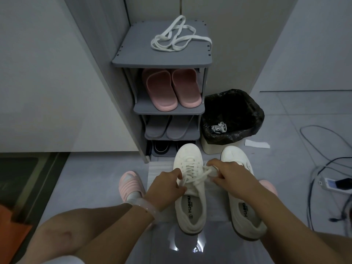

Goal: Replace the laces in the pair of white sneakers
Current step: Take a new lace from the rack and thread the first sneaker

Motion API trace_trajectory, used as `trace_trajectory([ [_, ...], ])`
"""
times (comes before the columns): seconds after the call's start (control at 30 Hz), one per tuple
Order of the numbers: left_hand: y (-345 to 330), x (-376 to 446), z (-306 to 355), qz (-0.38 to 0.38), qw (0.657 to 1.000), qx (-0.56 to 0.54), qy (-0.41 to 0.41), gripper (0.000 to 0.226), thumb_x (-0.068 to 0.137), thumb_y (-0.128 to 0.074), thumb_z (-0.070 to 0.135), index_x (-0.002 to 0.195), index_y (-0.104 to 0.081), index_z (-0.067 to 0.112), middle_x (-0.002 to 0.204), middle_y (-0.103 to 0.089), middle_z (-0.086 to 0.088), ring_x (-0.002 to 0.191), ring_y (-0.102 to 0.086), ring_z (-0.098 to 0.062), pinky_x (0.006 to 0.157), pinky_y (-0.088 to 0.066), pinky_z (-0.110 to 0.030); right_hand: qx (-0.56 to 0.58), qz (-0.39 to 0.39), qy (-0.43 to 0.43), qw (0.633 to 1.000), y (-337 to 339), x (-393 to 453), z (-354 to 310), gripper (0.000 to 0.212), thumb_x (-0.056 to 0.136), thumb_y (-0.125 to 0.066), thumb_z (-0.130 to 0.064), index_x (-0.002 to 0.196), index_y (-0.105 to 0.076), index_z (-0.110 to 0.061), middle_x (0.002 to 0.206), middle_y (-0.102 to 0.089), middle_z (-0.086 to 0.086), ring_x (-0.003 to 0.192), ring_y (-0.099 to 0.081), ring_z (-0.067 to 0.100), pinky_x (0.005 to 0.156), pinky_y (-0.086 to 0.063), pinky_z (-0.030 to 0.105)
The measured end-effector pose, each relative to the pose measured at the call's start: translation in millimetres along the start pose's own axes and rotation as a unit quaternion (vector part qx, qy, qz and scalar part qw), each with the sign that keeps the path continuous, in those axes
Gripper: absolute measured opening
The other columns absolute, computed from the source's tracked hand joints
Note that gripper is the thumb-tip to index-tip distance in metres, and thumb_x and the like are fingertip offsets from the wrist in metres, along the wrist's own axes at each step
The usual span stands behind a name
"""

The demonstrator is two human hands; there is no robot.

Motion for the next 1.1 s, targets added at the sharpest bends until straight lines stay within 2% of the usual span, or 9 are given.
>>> trace_trajectory([
  [0.07,-2,-2,8,0.018,0.998,0.048,-0.029,0.028,0.086,-0.057,0.029,0.109,-0.046,0.017,0.098,-0.062,-0.002,0.089,-0.059,-0.019,0.071,-0.044,-0.026,-0.015,-0.006,0.005,1.0,-7,0,-2,0.03,0.089,-0.055,-0.028,0.118,-0.045,-0.025,0.085,-0.054,-0.002,0.077,-0.053,0.017,0.066,-0.044,0.028],
  [0.2,-5,-1,19,0.046,0.991,0.097,-0.075,0.034,0.087,-0.05,0.024,0.119,-0.041,0.019,0.111,-0.049,-0.002,0.096,-0.055,-0.023,0.072,-0.043,-0.031,-0.036,0.011,-0.024,0.999,-20,0,-6,0.022,0.091,-0.052,-0.036,0.091,-0.04,-0.018,0.087,-0.053,0.0,0.076,-0.051,0.016,0.064,-0.036,0.025],
  [0.4,-8,7,30,0.071,0.979,0.144,-0.129,0.028,0.088,-0.047,0.02,0.114,-0.055,0.019,0.118,-0.045,-0.002,0.101,-0.047,-0.021,0.076,-0.032,-0.026,-0.019,0.055,-0.031,0.998,-16,-1,-2,0.039,0.091,-0.048,-0.021,0.129,-0.038,-0.021,0.109,-0.06,0.005,0.095,-0.06,0.023,0.077,-0.048,0.031],
  [0.63,15,3,39,0.107,0.986,-0.026,-0.124,0.021,0.079,-0.052,0.018,0.091,-0.064,0.005,0.099,-0.059,-0.007,0.091,-0.054,-0.021,0.081,-0.041,-0.028,-0.128,0.023,0.068,0.989,-36,1,-28,0.028,0.092,-0.046,-0.032,0.113,-0.055,-0.015,0.115,-0.044,0.004,0.11,-0.042,0.02,0.074,-0.038,0.027],
  [0.73,29,3,45,0.06,0.982,-0.105,-0.142,0.006,0.081,-0.06,0.007,0.085,-0.063,0.004,0.084,-0.054,0.003,0.08,-0.05,-0.01,0.07,-0.034,-0.011,-0.1,0.035,0.076,0.991,-14,-1,-34,0.029,0.087,-0.05,-0.033,0.106,-0.059,-0.014,0.115,-0.044,0.001,0.108,-0.04,0.018,0.084,-0.034,0.027],
  [0.83,43,-1,44,-0.006,0.982,-0.103,-0.157,0.008,0.081,-0.064,0.007,0.089,-0.066,0.007,0.078,-0.05,0.016,0.07,-0.049,0.002,0.066,-0.035,-0.007,-0.036,-0.055,0.099,0.993,-5,-17,-50,0.01,0.088,-0.051,-0.029,0.08,-0.052,-0.022,0.086,-0.051,-0.005,0.082,-0.053,0.013,0.068,-0.037,0.023],
  [0.93,19,-22,40,-0.255,0.95,-0.062,-0.171,0.024,0.083,-0.065,0.011,0.107,-0.067,0.013,0.094,-0.061,0.016,0.081,-0.057,0.006,0.076,-0.041,-0.003,0.024,-0.273,0.143,0.951,-30,-53,-70,0.019,0.089,-0.051,-0.028,0.071,-0.049,-0.021,0.071,-0.054,-0.004,0.063,-0.049,0.011,0.056,-0.038,0.022],
  [1.0,0,-40,32,-0.393,0.905,-0.076,-0.146,0.037,0.084,-0.063,0.005,0.12,-0.061,0.011,0.108,-0.065,0.006,0.092,-0.058,0.007,0.083,-0.044,-0.004,-0.006,-0.329,0.193,0.925,-43,-69,-78,0.026,0.091,-0.05,-0.036,0.079,-0.058,-0.015,0.073,-0.06,0.0,0.067,-0.053,0.012,0.063,-0.044,0.026],
  [1.1,6,-25,23,-0.309,0.937,-0.123,-0.103,0.03,0.083,-0.062,0.001,0.11,-0.066,0.013,0.102,-0.07,-0.001,0.078,-0.063,0.005,0.074,-0.051,-0.012,-0.002,-0.239,0.139,0.961,-37,-46,-62,0.029,0.093,-0.048,-0.037,0.097,-0.068,-0.016,0.095,-0.068,0.003,0.085,-0.063,0.015,0.081,-0.05,0.03],
])
Point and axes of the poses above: each hand's wrist, its own x-axis towards the middle knuckle, its own y-axis out of the back of the hand, z = x × y, the point moved 8 cm from there along x, towards the middle knuckle
